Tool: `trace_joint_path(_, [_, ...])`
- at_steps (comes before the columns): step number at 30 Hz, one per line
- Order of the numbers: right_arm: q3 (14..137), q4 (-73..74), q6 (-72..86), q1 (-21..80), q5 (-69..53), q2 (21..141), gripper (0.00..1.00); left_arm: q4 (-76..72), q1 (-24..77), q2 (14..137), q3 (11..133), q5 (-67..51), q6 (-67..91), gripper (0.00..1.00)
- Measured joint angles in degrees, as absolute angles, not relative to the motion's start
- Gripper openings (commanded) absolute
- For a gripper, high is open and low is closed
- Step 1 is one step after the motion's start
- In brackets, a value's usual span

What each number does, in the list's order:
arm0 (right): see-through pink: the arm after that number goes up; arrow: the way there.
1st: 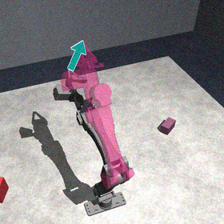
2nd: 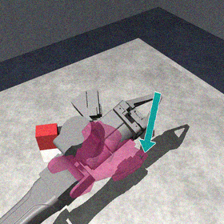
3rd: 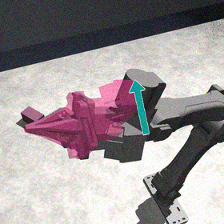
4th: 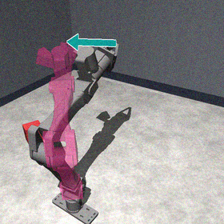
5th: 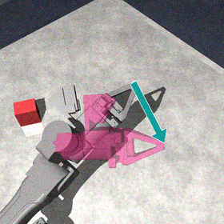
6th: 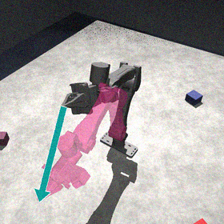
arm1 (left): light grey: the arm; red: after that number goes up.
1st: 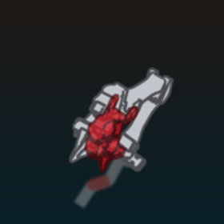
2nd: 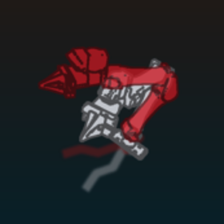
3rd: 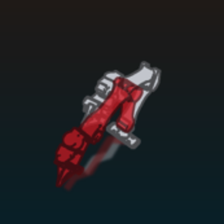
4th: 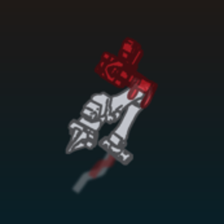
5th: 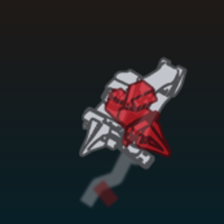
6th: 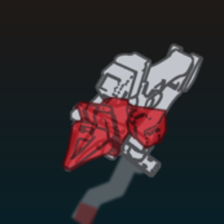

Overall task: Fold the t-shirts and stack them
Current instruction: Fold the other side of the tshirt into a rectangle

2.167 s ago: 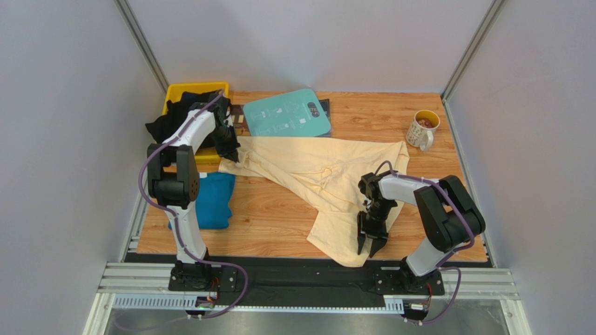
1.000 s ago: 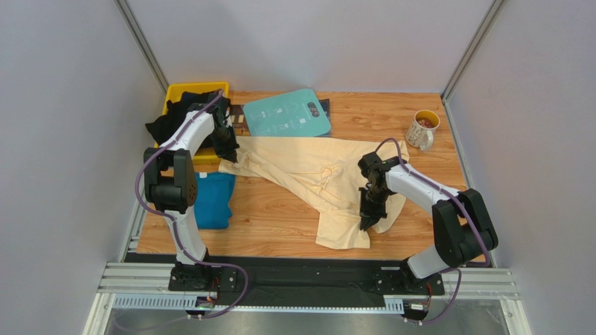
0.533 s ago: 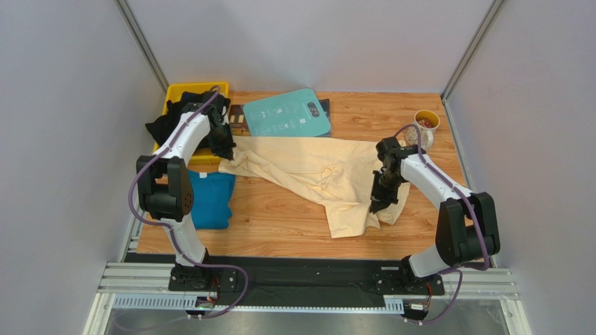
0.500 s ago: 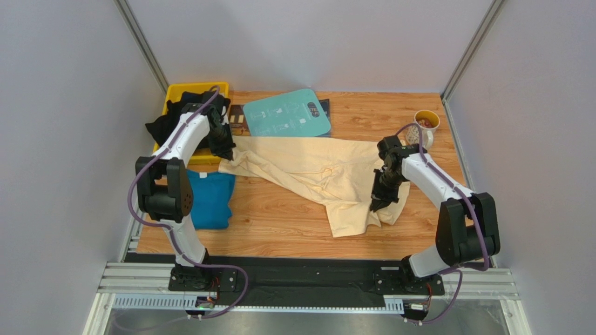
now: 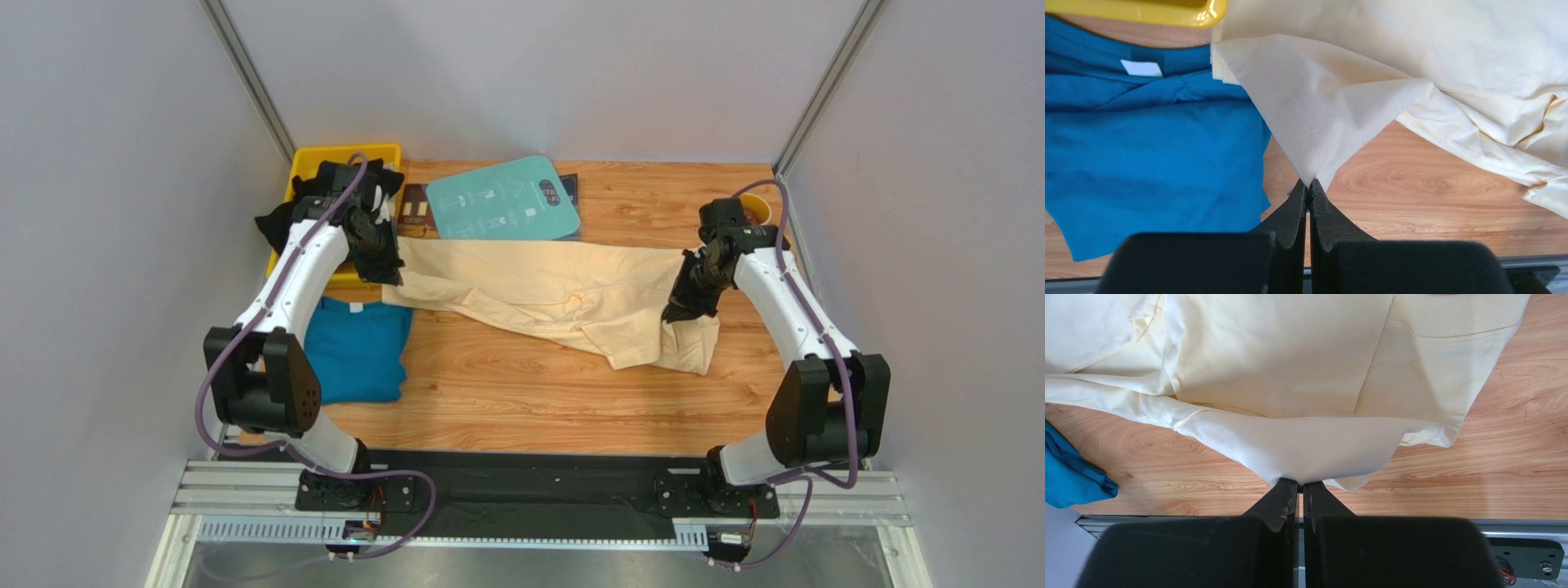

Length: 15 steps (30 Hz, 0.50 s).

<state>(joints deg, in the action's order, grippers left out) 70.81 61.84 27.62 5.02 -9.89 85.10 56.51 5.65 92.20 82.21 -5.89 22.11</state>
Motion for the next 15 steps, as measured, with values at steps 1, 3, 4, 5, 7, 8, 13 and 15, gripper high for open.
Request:
trace_joint_path(1, [70.83,61.98,27.62,5.02,-9.98,84.62,0.00,56.71,5.65,90.63,81.36,-5.78,22.09,0.00])
trace_joint_path(3, [70.83,62.41,27.62,5.08,-9.96,83.46,0.00,57.28,5.65,87.55,79.81,-5.39,21.80,0.00])
trace_joint_path(4, [70.81,62.52,27.62,5.10,-9.93,82.94,0.00,57.23,5.65,86.15,78.91,-5.04,21.65,0.00])
trace_joint_path(5, [70.59,62.48,27.62,5.10,-9.93,81.97,0.00,57.39,5.65,84.55,77.78,-4.71,21.47,0.00])
trace_joint_path(7, [69.71,62.63,27.66,5.10,-9.91,79.42,0.00,57.32,5.65,81.06,74.76,-3.95,21.17,0.00])
trace_joint_path(8, [69.28,62.65,27.73,5.10,-9.91,78.26,0.00,57.47,5.65,79.61,73.41,-3.73,21.08,0.00])
trace_joint_path(13, [67.29,63.33,28.53,5.10,-9.47,72.71,0.00,58.13,5.65,74.85,68.29,-3.05,20.86,0.00])
trace_joint_path(15, [66.63,63.70,28.86,5.10,-9.30,71.31,0.00,58.81,5.65,74.08,67.31,-2.46,20.60,0.00])
